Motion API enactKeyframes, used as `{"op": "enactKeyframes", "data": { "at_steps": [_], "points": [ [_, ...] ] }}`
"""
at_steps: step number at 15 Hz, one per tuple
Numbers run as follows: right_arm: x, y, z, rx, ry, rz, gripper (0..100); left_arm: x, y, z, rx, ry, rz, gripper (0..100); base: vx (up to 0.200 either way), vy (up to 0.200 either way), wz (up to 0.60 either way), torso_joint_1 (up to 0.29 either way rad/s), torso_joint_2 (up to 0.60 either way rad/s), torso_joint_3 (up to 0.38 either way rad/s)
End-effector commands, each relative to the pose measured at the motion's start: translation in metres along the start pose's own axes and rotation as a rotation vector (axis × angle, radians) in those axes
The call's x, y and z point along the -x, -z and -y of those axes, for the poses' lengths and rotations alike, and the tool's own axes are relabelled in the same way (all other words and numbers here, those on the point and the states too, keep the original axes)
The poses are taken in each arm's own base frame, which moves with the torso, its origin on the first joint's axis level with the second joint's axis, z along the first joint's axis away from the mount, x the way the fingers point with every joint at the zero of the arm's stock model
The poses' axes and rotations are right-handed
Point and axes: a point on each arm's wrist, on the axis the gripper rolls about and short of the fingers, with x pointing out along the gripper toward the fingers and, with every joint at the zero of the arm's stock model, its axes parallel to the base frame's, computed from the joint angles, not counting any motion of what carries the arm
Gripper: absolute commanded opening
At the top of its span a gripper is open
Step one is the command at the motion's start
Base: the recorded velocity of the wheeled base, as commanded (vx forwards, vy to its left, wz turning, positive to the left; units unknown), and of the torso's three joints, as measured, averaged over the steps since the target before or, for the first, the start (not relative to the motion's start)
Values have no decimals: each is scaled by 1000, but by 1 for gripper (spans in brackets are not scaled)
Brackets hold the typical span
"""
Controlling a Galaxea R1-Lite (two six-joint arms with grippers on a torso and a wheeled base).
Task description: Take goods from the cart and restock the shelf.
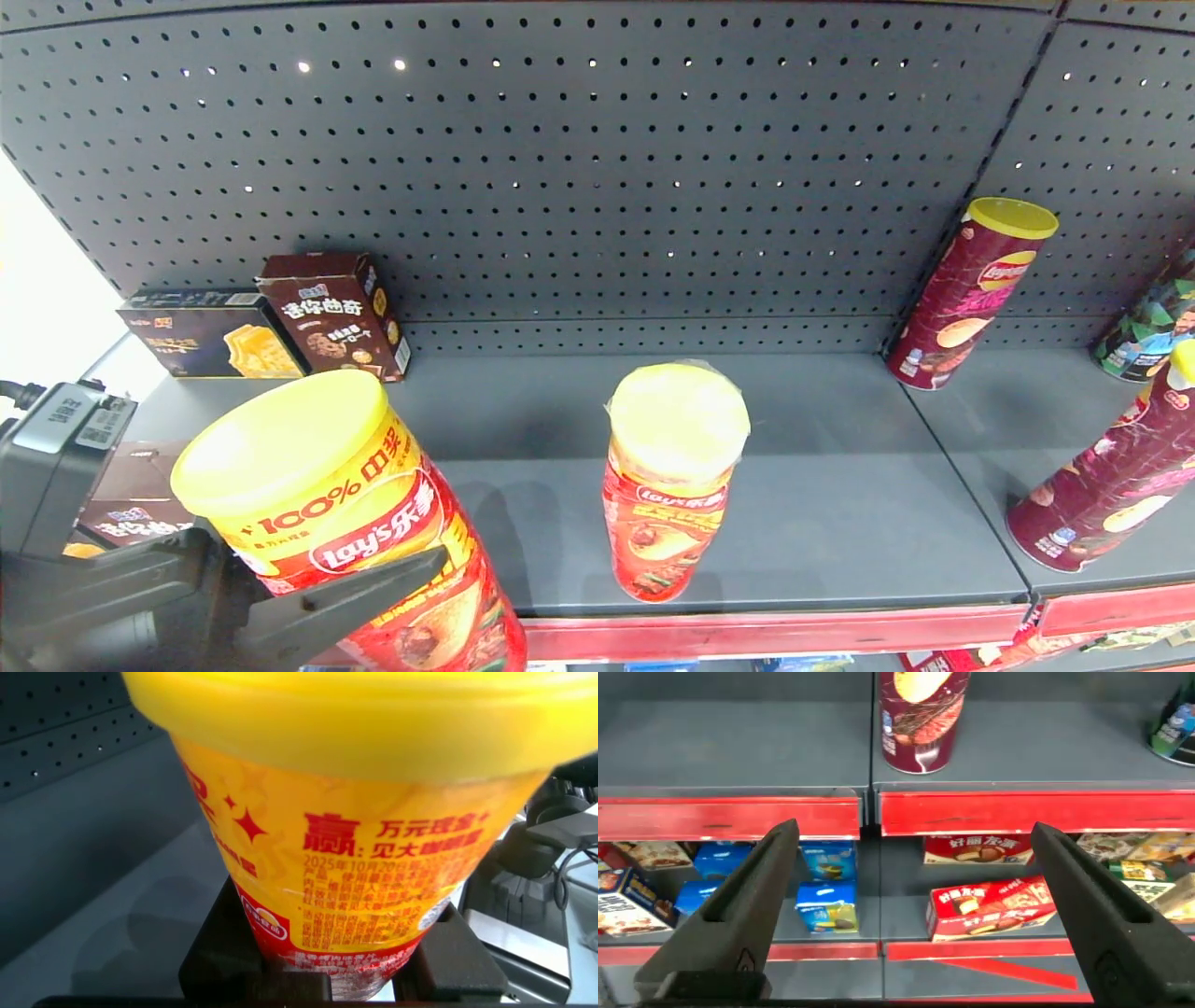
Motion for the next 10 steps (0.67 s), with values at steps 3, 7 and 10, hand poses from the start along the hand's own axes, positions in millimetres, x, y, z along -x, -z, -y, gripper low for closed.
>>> {"op": "enactKeyframes", "data": {
  "at_steps": [3, 7, 10],
  "points": [
    [0, 0, 0, -1, 0, 0, 100, -4, -8, 0, -15, 20, 14, 0, 0, 0, 0, 0, 0, 0],
    [0, 0, 0, -1, 0, 0, 100, -17, -15, -9, -105, 17, 14, 0, 0, 0, 0, 0, 0, 0],
    [0, 0, 0, -1, 0, 0, 100, -36, -27, -17, -125, 40, 20, 0, 0, 0, 0, 0, 0, 0]
  ]
}}
